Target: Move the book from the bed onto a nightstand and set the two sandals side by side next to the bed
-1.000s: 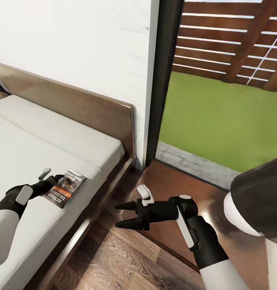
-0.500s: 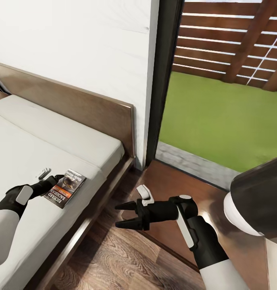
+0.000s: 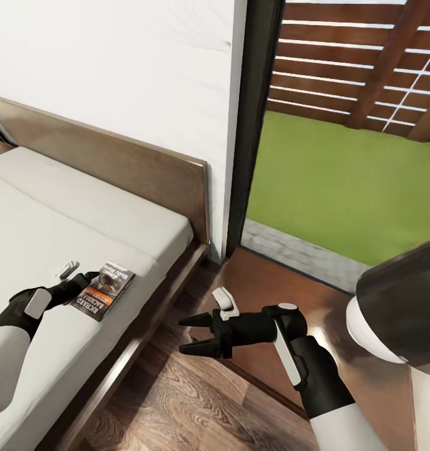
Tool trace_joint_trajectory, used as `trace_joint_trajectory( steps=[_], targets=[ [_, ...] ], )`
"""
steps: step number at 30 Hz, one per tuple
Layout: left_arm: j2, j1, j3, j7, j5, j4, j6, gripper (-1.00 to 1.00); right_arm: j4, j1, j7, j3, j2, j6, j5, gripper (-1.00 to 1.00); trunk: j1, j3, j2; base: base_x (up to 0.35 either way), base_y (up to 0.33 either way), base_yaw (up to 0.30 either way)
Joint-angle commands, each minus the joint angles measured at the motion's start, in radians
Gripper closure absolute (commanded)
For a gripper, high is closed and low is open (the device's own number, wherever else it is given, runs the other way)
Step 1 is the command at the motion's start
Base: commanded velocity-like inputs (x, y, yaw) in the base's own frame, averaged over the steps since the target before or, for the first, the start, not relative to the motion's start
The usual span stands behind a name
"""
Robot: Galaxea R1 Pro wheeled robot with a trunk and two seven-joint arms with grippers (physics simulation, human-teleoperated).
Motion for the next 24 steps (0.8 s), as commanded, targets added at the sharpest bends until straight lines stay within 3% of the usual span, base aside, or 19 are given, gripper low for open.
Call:
trace_joint_trajectory(
  steps=[1, 16, 24],
  targets=[
    [-0.001, 0.000, 0.006, -0.001, -0.001, 0.000, 0.009, -1.00, 0.001, 0.000, 0.001, 0.000, 0.000, 0.010, -0.003, -1.00, 0.000, -0.001, 0.000, -0.021, 0.000, 0.000],
    [-0.002, 0.000, 0.005, -0.001, -0.001, 0.000, 0.009, -1.00, 0.000, 0.000, 0.001, 0.000, 0.000, 0.010, -0.003, -1.00, 0.000, -0.001, 0.000, -0.004, 0.000, 0.000],
    [-0.003, 0.000, 0.005, 0.000, -0.001, 0.000, 0.008, -1.00, 0.000, 0.000, 0.001, 0.000, 0.000, 0.010, -0.003, -1.00, 0.000, -0.001, 0.000, -0.120, 0.000, 0.000]
  ],
)
